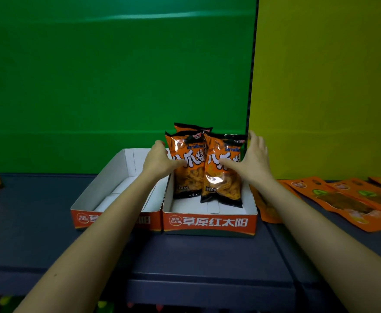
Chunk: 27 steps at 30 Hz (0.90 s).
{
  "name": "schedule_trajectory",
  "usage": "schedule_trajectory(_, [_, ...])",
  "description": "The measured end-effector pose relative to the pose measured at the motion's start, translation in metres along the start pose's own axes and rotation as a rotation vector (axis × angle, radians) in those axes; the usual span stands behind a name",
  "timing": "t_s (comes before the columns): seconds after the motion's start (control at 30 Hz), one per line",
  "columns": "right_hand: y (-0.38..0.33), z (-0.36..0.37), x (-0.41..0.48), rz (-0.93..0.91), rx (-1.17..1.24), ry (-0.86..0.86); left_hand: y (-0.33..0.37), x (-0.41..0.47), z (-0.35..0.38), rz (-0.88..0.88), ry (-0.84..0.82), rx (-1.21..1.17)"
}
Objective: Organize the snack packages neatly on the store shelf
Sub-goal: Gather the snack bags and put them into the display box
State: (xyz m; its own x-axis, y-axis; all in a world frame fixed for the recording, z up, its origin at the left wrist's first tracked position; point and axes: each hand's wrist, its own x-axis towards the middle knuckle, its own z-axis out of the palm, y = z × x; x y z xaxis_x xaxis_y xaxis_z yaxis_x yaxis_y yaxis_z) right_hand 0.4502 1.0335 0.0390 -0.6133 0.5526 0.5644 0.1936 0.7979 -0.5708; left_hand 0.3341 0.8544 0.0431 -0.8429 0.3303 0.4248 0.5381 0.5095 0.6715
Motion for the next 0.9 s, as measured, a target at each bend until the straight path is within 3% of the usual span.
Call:
schedule_trajectory(0.13, [-0.026,-0.009,-0.002,-0.227,0.015,0.130,-0.007,0.000,-0.021,0.128,0.123,0.214])
schedule_trajectory(0.33, [-0.086,0.013,-0.012,-0.514,-0.038,-0.151,-0.031,-0.015,-0.072,0.201,0.272,0.504])
schedule_trajectory(0.7, [-0.214,0.101,-0.074,-0.812,-0.092,-0.461,-0.126,-0.079,-0.197,-0.022,0.287,0.791])
schedule_trajectory(0.9, [-0.305,0.154,-0.116,-0.857,-0.018,-0.543,-0.193,-0.128,-0.283,-0.126,0.259,0.888])
